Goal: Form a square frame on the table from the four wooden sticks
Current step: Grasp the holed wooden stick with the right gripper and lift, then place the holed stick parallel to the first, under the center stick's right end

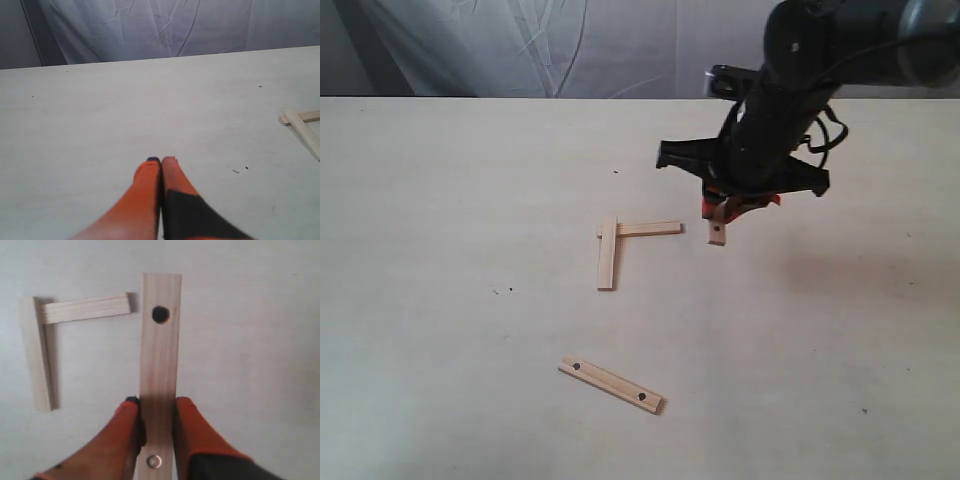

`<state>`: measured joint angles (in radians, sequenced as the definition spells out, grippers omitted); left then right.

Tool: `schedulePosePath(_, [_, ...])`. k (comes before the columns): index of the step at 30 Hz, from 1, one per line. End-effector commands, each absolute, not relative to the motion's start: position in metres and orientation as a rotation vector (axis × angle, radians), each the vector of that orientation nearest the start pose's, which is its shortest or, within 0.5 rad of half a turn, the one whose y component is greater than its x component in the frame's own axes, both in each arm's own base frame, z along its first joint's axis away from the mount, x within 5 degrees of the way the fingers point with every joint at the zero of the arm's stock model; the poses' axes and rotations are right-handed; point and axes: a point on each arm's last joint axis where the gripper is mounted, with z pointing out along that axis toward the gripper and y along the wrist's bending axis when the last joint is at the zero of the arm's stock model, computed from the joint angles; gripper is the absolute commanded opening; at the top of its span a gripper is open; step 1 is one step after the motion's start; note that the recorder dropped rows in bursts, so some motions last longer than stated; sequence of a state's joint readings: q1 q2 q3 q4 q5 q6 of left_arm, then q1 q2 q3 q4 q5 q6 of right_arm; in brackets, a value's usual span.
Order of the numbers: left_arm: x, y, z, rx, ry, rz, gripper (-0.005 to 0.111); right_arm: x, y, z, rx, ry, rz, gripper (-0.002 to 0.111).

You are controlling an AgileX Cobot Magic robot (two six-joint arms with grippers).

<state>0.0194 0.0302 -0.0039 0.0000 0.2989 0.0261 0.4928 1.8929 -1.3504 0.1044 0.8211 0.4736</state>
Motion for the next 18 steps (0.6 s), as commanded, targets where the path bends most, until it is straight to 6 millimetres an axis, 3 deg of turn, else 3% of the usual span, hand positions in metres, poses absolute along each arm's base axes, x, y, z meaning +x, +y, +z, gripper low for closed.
schedulePosePath(1, [0.056, 0.001, 0.186, 0.001, 1.793, 0.026, 0.0, 0.345, 0.219, 0.19, -0.083, 2.939, 0.285, 0.0])
schedulePosePath(6, [0.056, 0.001, 0.186, 0.001, 1.793, 0.026, 0.0, 0.354, 0.234, 0.17, -0.12, 2.972, 0.259, 0.0])
schedulePosePath(18, [0.056, 0.001, 0.186, 0.001, 1.793, 0.026, 0.0, 0.364, 0.242, 0.136, -0.144, 2.982, 0.252, 0.0])
